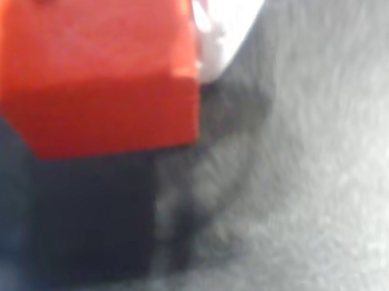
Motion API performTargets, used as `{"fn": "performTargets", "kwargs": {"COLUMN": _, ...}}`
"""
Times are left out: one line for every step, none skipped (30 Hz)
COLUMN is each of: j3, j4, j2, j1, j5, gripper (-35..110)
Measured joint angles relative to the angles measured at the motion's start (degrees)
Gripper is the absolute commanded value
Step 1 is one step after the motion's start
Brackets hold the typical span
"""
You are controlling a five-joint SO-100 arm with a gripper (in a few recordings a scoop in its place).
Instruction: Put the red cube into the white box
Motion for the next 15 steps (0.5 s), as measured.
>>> {"fn": "performTargets", "kwargs": {"j3": -1.49, "j4": 2.37, "j2": 0.97, "j1": 0.0, "j5": 0.26, "gripper": 0}}
{"fn": "performTargets", "kwargs": {"j3": -2.99, "j4": 4.83, "j2": 1.67, "j1": 0.0, "j5": 0.53, "gripper": 0}}
{"fn": "performTargets", "kwargs": {"j3": -4.83, "j4": 7.38, "j2": 2.2, "j1": 0.26, "j5": 0.79, "gripper": 0}}
{"fn": "performTargets", "kwargs": {"j3": -6.42, "j4": 9.67, "j2": 2.72, "j1": 0.7, "j5": 0.97, "gripper": 0}}
{"fn": "performTargets", "kwargs": {"j3": -7.73, "j4": 11.6, "j2": 3.34, "j1": 1.32, "j5": 1.23, "gripper": 0}}
{"fn": "performTargets", "kwargs": {"j3": -8.88, "j4": 13.27, "j2": 4.13, "j1": 1.93, "j5": 1.41, "gripper": 0}}
{"fn": "performTargets", "kwargs": {"j3": -10.2, "j4": 14.94, "j2": 4.83, "j1": 2.46, "j5": 1.85, "gripper": 0}}
{"fn": "performTargets", "kwargs": {"j3": -11.51, "j4": 16.88, "j2": 5.54, "j1": 2.72, "j5": 2.29, "gripper": 0}}
{"fn": "performTargets", "kwargs": {"j3": -12.66, "j4": 18.37, "j2": 6.15, "j1": 2.99, "j5": 2.55, "gripper": 0}}
{"fn": "performTargets", "kwargs": {"j3": -13.8, "j4": 19.86, "j2": 6.68, "j1": 3.08, "j5": 3.16, "gripper": 0}}
{"fn": "performTargets", "kwargs": {"j3": -14.68, "j4": 21.62, "j2": 7.21, "j1": 3.6, "j5": 3.78, "gripper": 0}}
{"fn": "performTargets", "kwargs": {"j3": -15.12, "j4": 22.59, "j2": 8.09, "j1": 4.13, "j5": 3.96, "gripper": 0}}
{"fn": "performTargets", "kwargs": {"j3": -15.21, "j4": 23.55, "j2": 9.23, "j1": 5.01, "j5": 4.22, "gripper": 0}}
{"fn": "performTargets", "kwargs": {"j3": -15.21, "j4": 24.52, "j2": 10.55, "j1": 5.45, "j5": 4.57, "gripper": 0}}
{"fn": "performTargets", "kwargs": {"j3": -15.21, "j4": 25.49, "j2": 12.04, "j1": 5.89, "j5": 4.75, "gripper": 0}}
